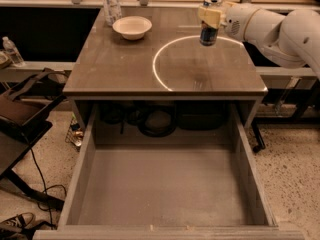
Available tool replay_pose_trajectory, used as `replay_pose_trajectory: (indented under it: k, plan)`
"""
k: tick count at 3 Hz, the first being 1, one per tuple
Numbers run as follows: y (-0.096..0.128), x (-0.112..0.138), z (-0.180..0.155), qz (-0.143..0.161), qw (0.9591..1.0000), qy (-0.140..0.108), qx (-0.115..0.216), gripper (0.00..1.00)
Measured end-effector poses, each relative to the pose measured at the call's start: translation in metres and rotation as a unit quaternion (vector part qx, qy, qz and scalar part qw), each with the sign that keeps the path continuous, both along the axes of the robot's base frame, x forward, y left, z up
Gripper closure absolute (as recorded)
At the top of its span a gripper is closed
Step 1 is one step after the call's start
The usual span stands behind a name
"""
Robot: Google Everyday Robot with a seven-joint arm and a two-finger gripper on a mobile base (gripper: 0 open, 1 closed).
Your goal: Place redbull can into top drawer
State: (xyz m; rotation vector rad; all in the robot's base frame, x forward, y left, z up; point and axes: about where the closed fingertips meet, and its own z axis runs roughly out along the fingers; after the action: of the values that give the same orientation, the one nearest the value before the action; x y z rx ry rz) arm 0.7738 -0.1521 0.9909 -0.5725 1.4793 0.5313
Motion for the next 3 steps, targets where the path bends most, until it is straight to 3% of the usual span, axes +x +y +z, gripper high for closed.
replay_pose_trajectory:
  k: [1, 2, 3]
  plan:
    - [-0.003, -0.045, 0.012, 0.008, 0.9999, -0.01, -0.008, 1.0]
    - [-0.011, -0.102, 0.003, 0.036, 0.9992, -0.009, -0.014, 1.0]
    - [-0.057, -0.187, -0.043, 0.064, 0.9977, 0.013, -0.017, 1.0]
